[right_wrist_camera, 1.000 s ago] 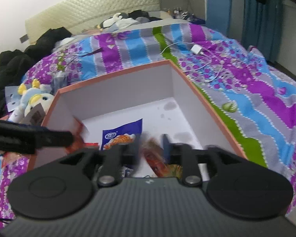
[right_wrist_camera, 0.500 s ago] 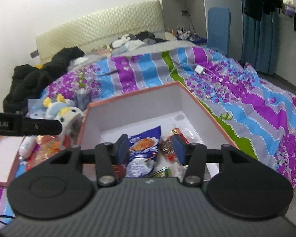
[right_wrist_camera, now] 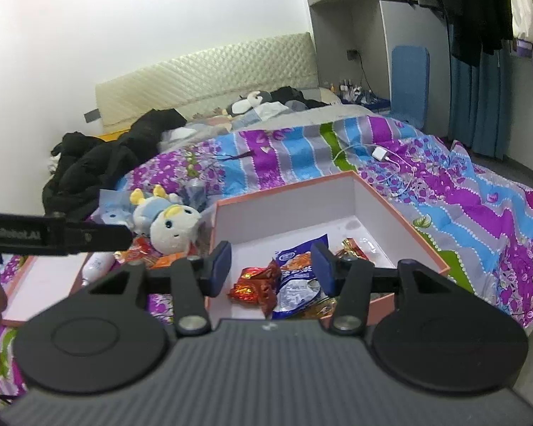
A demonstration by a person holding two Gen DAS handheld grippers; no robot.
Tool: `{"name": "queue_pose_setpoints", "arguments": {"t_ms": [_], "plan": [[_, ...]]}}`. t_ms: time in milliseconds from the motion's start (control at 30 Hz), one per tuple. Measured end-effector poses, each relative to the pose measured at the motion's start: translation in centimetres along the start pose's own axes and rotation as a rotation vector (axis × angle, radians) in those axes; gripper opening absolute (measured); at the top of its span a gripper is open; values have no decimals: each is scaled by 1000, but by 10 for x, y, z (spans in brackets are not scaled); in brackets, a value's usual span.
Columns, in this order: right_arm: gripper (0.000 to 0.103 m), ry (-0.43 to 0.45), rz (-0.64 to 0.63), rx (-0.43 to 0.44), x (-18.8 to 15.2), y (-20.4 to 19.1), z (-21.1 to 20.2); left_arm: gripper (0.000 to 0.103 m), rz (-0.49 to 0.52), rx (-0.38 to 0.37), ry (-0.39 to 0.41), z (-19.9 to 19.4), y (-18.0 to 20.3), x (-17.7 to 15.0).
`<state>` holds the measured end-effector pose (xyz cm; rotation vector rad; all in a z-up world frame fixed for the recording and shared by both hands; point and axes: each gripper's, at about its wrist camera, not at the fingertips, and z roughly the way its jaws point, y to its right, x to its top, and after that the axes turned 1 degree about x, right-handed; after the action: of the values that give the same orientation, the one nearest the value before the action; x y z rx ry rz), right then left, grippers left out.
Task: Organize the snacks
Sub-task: 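Withdraw both open tools from the deep pink box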
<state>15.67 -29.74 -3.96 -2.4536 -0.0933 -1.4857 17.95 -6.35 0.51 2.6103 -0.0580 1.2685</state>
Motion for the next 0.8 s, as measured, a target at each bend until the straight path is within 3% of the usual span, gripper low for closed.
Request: {"name": "queue_pose_setpoints", "arguments": {"t_ms": [500,800], "plan": [[52,5,-78,83,-33,-44,-53,82,-55,52,50,-73,-17,-53],[52,-46,-106,141,-57,-64,-55,82,-125,93,23,-95,-41,-92]]}}
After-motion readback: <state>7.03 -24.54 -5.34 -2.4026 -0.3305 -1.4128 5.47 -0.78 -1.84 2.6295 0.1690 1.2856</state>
